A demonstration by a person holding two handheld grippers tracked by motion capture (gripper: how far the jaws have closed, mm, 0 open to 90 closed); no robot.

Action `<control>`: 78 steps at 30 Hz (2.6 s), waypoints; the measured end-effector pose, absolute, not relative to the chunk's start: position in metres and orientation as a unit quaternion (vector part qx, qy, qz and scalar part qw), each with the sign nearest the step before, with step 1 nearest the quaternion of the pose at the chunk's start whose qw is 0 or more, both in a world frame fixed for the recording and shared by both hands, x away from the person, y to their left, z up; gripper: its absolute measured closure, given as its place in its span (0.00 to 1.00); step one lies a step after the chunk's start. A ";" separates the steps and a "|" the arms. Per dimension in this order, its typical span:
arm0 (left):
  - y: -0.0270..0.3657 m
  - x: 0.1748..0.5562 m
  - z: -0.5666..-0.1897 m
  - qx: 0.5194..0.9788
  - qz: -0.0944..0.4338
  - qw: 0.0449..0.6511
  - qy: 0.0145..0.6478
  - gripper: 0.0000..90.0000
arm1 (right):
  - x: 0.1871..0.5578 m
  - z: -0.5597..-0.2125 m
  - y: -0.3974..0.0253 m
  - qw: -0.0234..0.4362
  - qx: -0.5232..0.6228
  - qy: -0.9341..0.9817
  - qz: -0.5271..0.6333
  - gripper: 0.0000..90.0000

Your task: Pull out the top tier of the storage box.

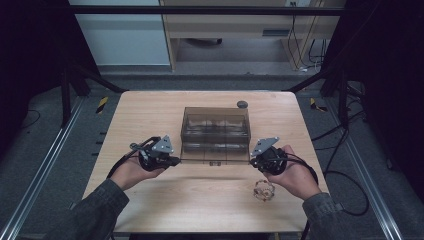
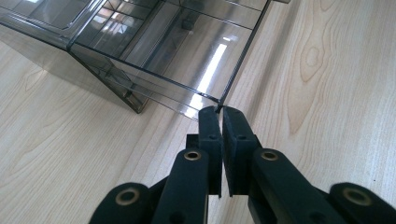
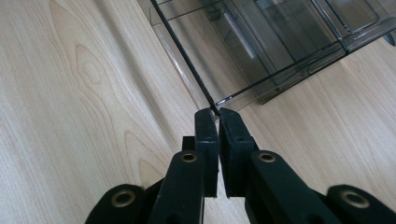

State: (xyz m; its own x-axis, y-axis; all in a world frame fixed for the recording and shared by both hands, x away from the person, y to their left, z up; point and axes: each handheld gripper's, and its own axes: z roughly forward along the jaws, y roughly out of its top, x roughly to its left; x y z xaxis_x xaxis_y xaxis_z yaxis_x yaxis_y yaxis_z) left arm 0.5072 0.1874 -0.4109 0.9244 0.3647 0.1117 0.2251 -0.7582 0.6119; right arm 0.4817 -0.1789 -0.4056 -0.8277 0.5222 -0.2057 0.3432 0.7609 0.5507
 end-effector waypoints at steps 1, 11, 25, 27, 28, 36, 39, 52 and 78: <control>0.188 0.507 -0.411 0.931 0.115 0.306 0.162 0.96 | 0.481 -0.406 -0.179 0.176 0.235 0.922 0.254 0.97; 0.188 0.504 -0.413 0.931 0.102 0.305 0.172 0.96 | 0.481 -0.407 -0.178 0.174 0.231 0.924 0.250 0.97; 0.188 0.505 -0.414 0.929 0.112 0.313 0.160 0.96 | 0.480 -0.408 -0.179 0.173 0.236 0.922 0.253 0.97; 0.188 0.505 -0.415 0.929 0.111 0.315 0.162 0.96 | 0.481 -0.409 -0.179 0.172 0.237 0.922 0.255 0.97; 0.188 0.505 -0.415 0.928 0.110 0.315 0.164 0.94 | 0.481 -0.409 -0.179 0.172 0.234 0.922 0.255 0.96; 0.196 0.500 -0.420 0.915 0.133 0.332 0.186 0.65 | 0.479 -0.409 -0.181 0.178 0.244 0.918 0.258 0.78; 0.199 0.498 -0.423 0.913 0.141 0.331 0.192 0.51 | 0.478 -0.409 -0.183 0.182 0.255 0.914 0.258 0.69; 0.212 0.477 -0.449 0.877 0.187 0.362 0.255 0.15 | 0.463 -0.413 -0.196 0.220 0.290 0.896 0.254 0.38; 0.269 0.463 -0.478 0.838 0.246 0.363 0.324 0.07 | 0.440 -0.436 -0.206 0.161 0.334 0.897 0.239 0.24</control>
